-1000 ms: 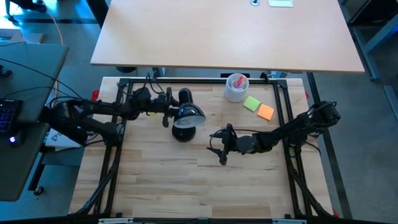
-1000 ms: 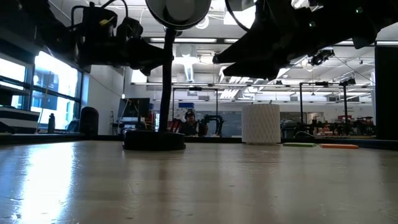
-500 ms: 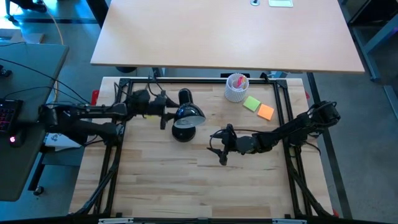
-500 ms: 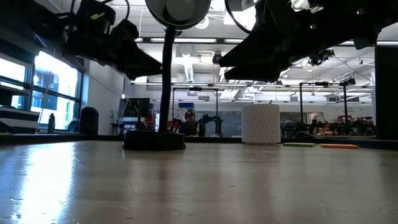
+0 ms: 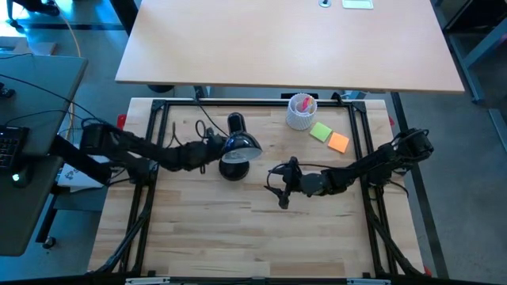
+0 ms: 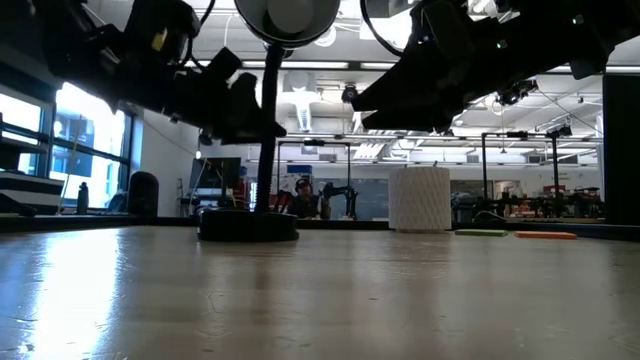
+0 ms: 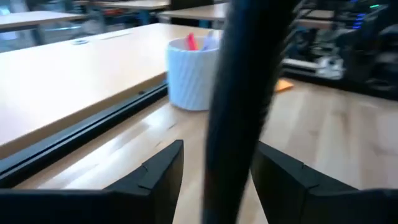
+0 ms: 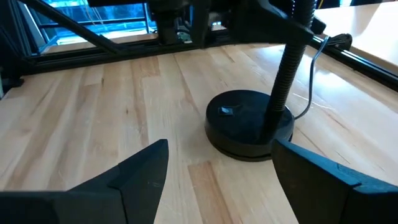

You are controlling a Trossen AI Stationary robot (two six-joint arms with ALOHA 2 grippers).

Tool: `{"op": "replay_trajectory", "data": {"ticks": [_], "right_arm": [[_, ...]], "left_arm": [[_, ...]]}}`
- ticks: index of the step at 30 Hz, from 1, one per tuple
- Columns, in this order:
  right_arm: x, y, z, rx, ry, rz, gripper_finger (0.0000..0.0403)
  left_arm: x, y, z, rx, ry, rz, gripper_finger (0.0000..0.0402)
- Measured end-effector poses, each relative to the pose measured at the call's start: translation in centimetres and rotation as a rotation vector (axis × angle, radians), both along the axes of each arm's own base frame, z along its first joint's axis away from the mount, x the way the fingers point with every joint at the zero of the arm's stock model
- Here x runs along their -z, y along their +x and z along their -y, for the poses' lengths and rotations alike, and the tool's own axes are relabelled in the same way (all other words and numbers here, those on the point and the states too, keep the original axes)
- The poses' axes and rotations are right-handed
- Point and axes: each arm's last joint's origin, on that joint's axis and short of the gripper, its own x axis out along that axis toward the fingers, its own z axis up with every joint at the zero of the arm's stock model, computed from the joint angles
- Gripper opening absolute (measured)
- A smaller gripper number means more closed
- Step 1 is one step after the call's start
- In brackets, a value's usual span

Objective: Screw lightbulb
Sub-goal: Insert the lightbulb into the lamp

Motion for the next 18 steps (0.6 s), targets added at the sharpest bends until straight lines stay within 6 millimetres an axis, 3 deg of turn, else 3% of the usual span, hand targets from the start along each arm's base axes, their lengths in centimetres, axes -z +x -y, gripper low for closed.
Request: {"op": "replay_trajectory", "data": {"ticks": [4,11,18], "right_arm": [[0.0,0.0,0.0,0.000,-0.001,-0.004,0.0284],[0.0,0.0,0.0,0.001,0.000,-0.003,0.0284],[0.2,-0.1,0.0,0.009,0.018,-0.018,0.0284]], "left_arm": [[0.3,0.1,0.2,-0.012,0.020,-0.015,0.0145],[-0.7,-0.4,-0.2,-0.026,0.079,-0.046,0.0044],[-1.8,-2.2,-1.8,-0.131,0.094,-0.131,0.0043]]}}
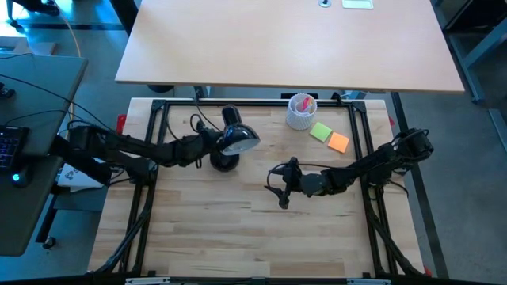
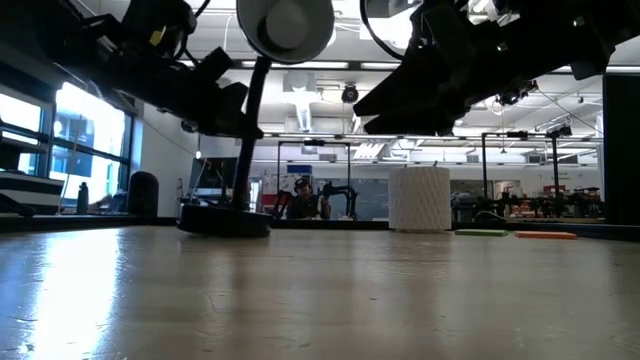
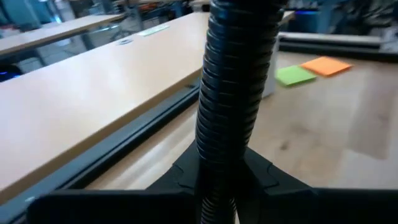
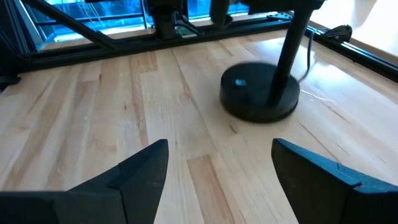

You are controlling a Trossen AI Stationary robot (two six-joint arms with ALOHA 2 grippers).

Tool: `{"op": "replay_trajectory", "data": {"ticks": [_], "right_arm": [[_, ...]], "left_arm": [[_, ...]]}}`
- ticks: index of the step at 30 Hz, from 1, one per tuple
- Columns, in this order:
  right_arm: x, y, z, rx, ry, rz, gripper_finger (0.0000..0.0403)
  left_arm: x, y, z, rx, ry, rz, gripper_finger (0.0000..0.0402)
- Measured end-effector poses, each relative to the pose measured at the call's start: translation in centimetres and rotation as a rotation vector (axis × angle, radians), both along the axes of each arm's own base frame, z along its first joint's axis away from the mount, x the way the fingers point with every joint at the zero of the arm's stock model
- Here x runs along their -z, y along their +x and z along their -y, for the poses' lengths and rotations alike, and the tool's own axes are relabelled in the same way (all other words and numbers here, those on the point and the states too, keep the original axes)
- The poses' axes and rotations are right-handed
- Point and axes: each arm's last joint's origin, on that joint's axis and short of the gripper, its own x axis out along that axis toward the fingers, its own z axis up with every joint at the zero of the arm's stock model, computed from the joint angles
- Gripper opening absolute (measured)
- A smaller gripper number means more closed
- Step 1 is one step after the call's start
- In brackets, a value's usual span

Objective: Screw lightbulb
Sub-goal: Insert the lightbulb into the lamp, then remove the lightbulb from the lamp

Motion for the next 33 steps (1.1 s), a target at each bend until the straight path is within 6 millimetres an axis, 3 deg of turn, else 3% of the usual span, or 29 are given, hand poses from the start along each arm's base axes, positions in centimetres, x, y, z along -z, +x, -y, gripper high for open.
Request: {"op": "replay_trajectory", "data": {"ticks": [13,26,33], "right_arm": [[0.0,0.0,0.0,0.000,-0.001,-0.002,0.0284],[0.0,0.0,-0.1,0.008,0.027,0.003,0.0284],[0.0,-0.4,-0.9,0.035,-0.016,0.004,0.0284]], "left_arm": [[-0.2,-1.3,-3.7,-0.014,-0.050,-0.008,0.0063],[-0.1,-2.8,-4.6,-0.012,-0.087,-0.121,0.0217],[0.8,-4.8,-3.3,-0.015,-0.180,-0.205,0.0230]]}}
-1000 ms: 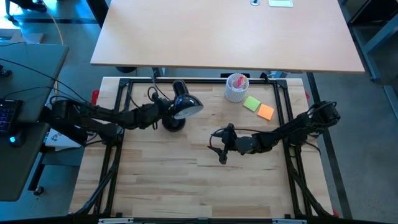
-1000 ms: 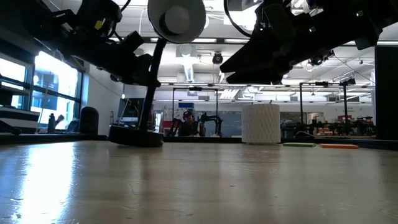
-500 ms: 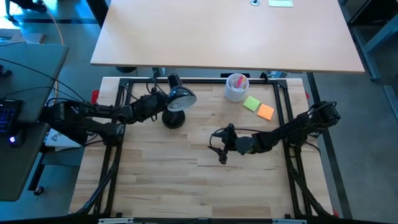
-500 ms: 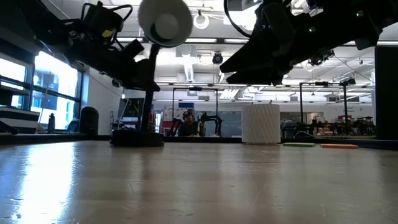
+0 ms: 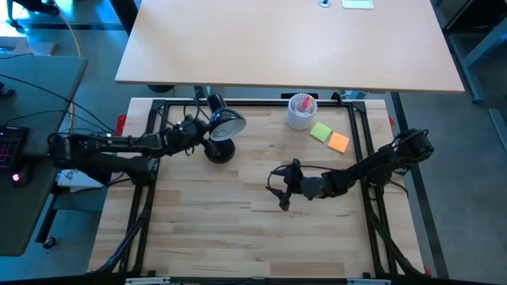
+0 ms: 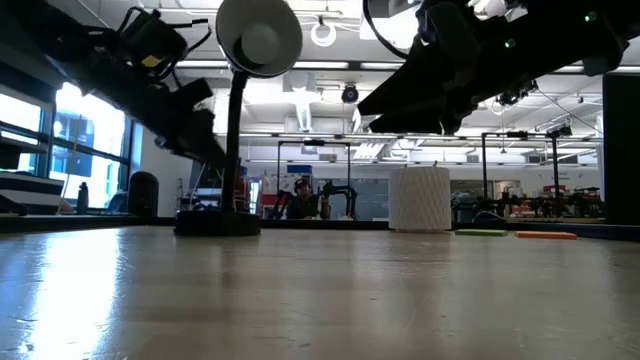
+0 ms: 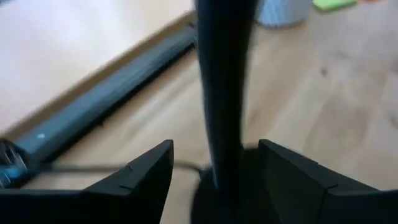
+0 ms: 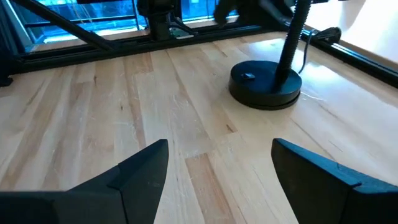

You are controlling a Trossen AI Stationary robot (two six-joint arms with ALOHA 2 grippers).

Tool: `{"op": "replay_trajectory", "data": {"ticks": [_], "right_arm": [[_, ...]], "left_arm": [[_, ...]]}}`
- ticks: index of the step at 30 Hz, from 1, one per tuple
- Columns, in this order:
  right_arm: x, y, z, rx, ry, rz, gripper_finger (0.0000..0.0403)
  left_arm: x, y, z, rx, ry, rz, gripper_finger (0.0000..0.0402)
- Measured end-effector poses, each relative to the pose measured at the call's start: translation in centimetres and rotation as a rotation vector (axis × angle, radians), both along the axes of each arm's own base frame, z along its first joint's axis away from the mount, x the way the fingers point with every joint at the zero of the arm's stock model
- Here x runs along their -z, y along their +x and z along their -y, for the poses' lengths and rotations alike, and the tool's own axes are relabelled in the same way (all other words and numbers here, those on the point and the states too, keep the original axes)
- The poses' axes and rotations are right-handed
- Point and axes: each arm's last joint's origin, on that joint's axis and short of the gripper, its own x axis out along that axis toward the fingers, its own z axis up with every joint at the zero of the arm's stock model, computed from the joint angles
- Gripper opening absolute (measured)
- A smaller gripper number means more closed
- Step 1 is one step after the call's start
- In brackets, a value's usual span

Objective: Screw lightbulb
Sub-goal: Remove the lightbulb from the lamp

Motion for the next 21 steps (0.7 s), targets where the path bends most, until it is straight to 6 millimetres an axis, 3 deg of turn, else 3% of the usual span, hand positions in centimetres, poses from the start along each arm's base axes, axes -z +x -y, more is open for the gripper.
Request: {"op": "replay_trajectory", "data": {"ticks": [8,21], "right_arm": [[-0.4,0.0,-0.2,0.033,0.042,0.056,0.0284],[-1.0,0.3,-0.4,-0.018,0.052,0.116,0.0284]], "left_arm": [[2.8,-2.3,2.9,0.047,-0.077,0.154,0.0229],[2.4,-1.8,8.0,0.308,-0.145,0.437,0.0229]]}}
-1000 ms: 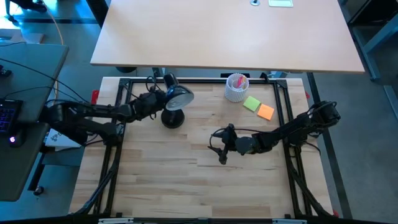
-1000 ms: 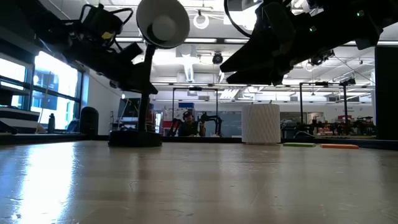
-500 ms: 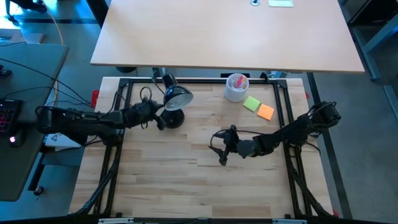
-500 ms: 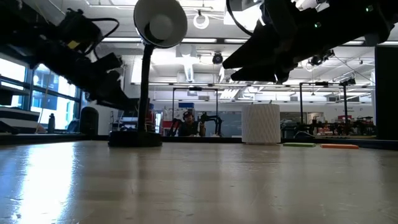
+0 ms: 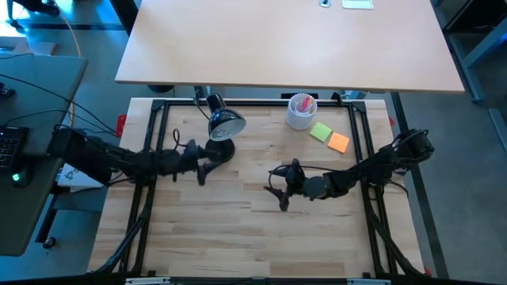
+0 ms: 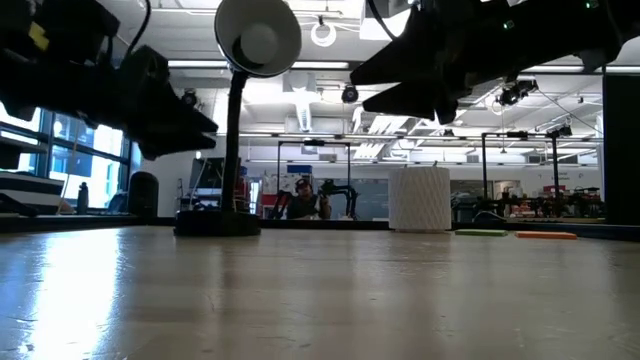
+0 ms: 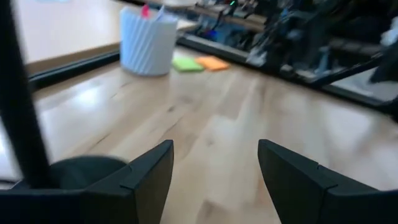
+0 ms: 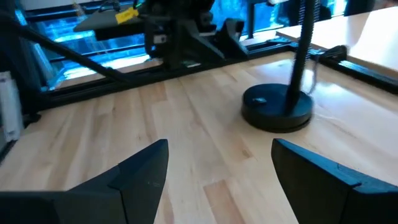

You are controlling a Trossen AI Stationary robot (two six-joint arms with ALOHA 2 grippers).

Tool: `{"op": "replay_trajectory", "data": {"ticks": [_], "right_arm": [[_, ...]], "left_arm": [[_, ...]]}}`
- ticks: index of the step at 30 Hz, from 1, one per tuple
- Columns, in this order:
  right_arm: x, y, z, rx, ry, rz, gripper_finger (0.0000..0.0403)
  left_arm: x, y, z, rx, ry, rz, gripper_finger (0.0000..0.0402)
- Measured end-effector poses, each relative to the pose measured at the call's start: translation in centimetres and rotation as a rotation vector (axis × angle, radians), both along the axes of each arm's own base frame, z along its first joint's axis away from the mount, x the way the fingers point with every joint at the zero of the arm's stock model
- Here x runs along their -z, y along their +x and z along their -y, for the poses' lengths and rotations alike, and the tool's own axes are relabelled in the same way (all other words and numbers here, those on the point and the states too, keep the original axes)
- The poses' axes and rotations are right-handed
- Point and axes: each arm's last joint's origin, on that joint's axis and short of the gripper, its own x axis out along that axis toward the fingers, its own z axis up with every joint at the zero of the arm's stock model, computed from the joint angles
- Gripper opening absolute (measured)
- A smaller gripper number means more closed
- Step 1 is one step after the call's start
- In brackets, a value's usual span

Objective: Screw lightbulb
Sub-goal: Remove the lightbulb from the lamp

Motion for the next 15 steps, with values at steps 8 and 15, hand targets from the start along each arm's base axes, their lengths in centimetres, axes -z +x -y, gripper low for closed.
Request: {"op": "replay_trajectory", "data": {"ticks": [8,15], "right_arm": [[0.0,0.3,0.8,-0.038,-0.041,-0.019,0.0284],[0.0,0.6,1.5,-0.082,-0.110,-0.041,0.0284]], "left_arm": [[-0.8,0.3,1.9,0.021,0.053,0.098,0.0229],[-0.7,0.7,2.6,-0.026,0.052,0.088,0.0229]]}}
